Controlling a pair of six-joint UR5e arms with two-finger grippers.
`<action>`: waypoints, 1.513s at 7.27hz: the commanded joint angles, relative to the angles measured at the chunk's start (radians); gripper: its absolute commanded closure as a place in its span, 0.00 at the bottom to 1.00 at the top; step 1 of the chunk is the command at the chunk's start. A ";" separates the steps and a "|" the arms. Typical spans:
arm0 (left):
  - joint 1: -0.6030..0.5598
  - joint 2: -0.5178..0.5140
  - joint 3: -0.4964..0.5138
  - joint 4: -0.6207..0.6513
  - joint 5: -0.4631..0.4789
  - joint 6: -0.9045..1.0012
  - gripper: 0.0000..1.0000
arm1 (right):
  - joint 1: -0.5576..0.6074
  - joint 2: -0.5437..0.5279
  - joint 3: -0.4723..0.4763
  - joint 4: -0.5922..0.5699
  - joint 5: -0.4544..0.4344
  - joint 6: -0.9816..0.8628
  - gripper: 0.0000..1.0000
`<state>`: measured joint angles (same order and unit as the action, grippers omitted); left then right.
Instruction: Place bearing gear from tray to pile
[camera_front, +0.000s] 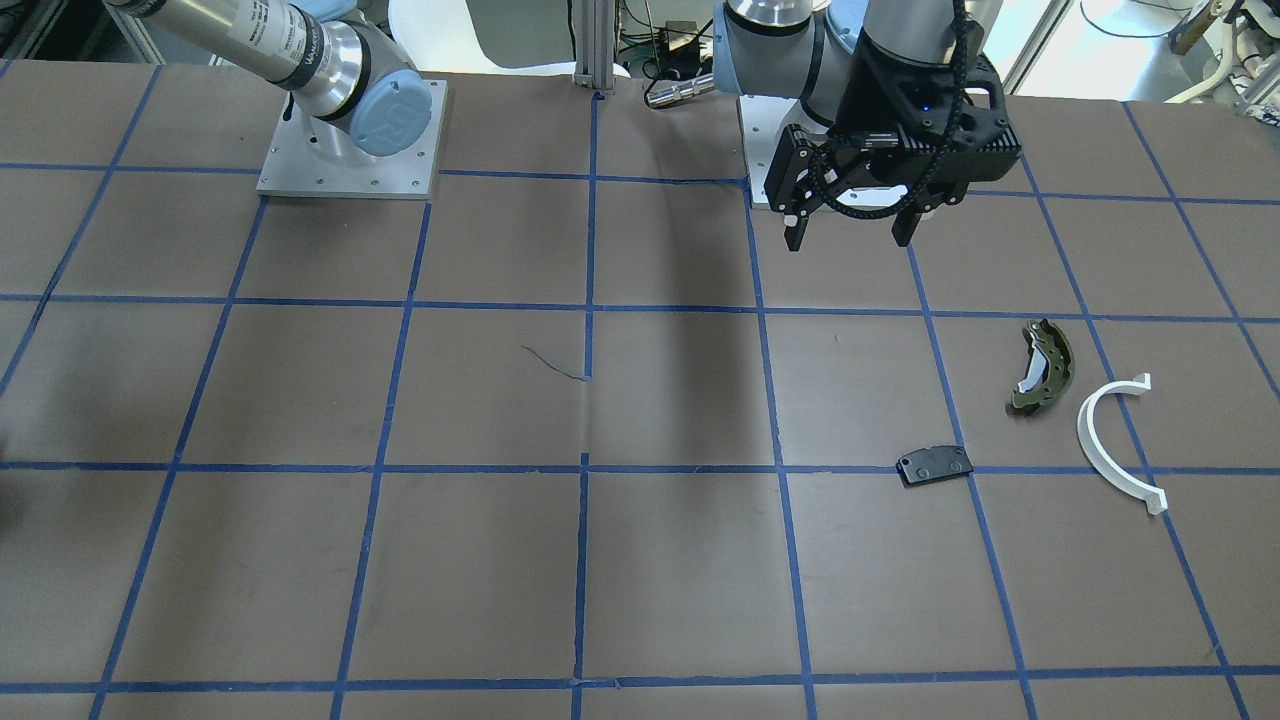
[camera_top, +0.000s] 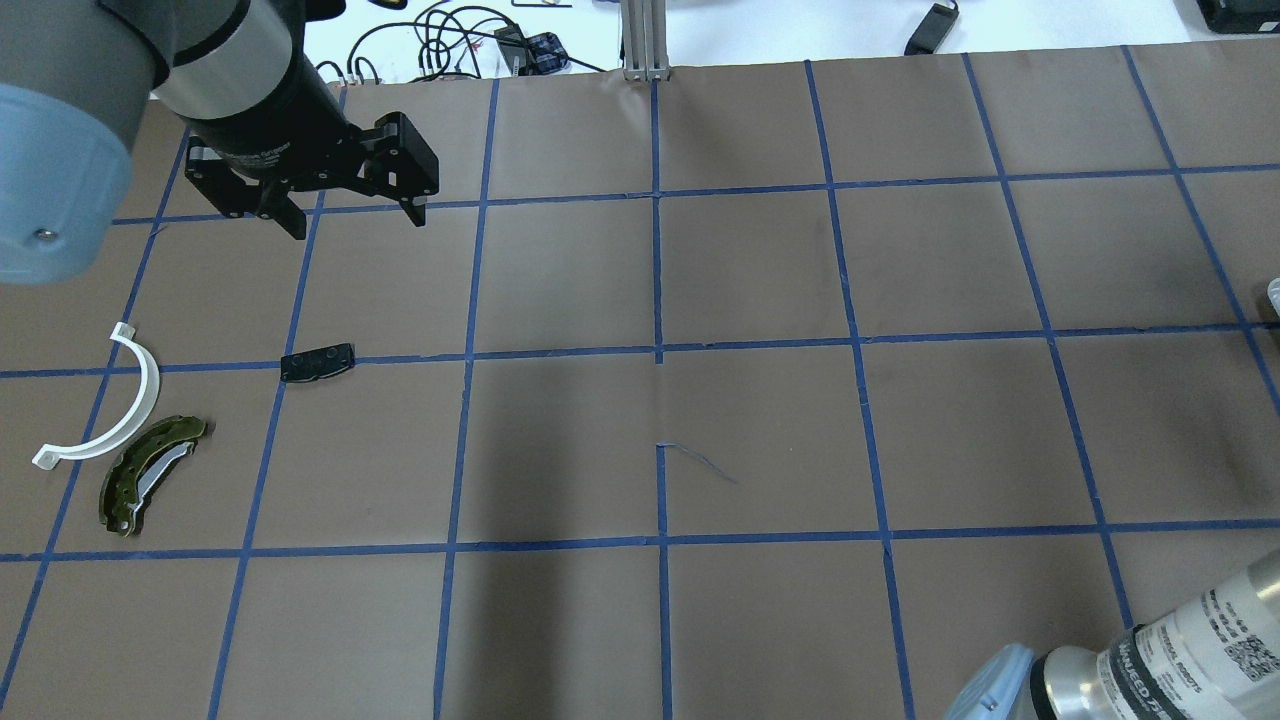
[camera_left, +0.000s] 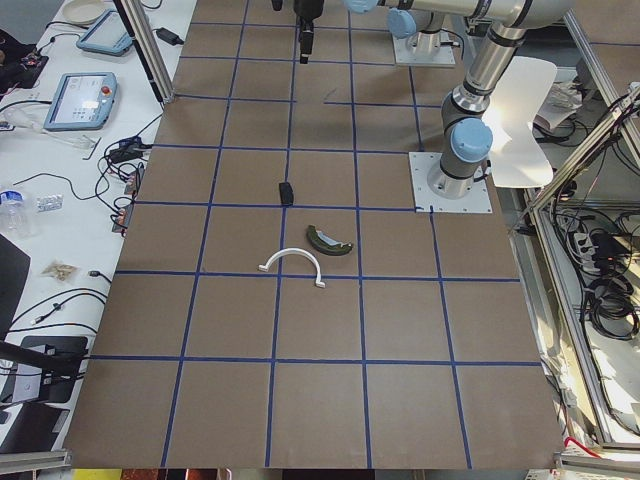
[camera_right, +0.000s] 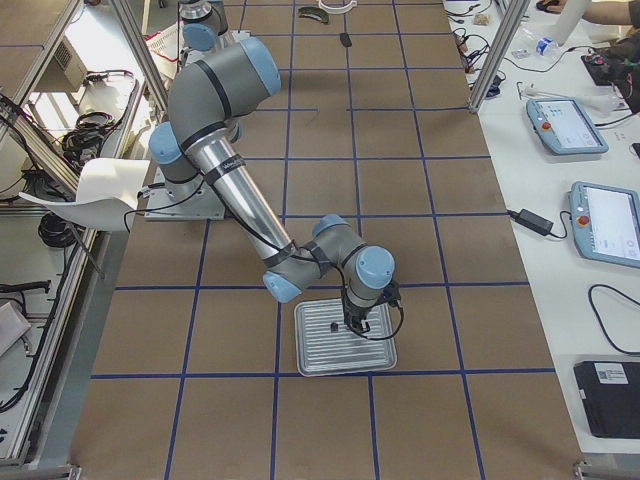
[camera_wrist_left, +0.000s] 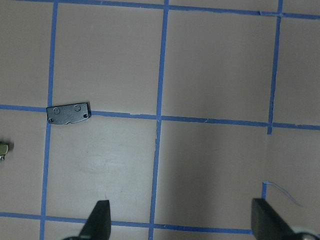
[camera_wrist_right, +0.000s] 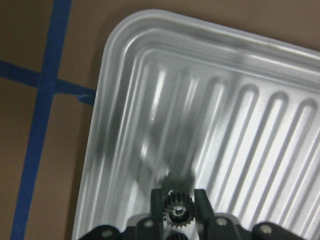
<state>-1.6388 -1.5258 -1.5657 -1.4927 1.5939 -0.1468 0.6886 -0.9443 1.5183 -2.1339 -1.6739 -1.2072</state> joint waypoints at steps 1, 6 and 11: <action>0.001 0.001 -0.001 0.000 0.000 0.001 0.00 | 0.011 -0.062 0.002 0.079 0.005 0.023 1.00; 0.002 0.003 -0.002 0.000 0.001 0.004 0.00 | 0.305 -0.278 0.017 0.354 0.085 0.496 1.00; 0.002 -0.013 0.007 0.000 0.003 0.006 0.00 | 0.826 -0.292 0.049 0.347 0.200 1.224 1.00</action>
<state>-1.6368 -1.5365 -1.5626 -1.4926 1.5962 -0.1422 1.3728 -1.2397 1.5617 -1.7789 -1.4924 -0.1764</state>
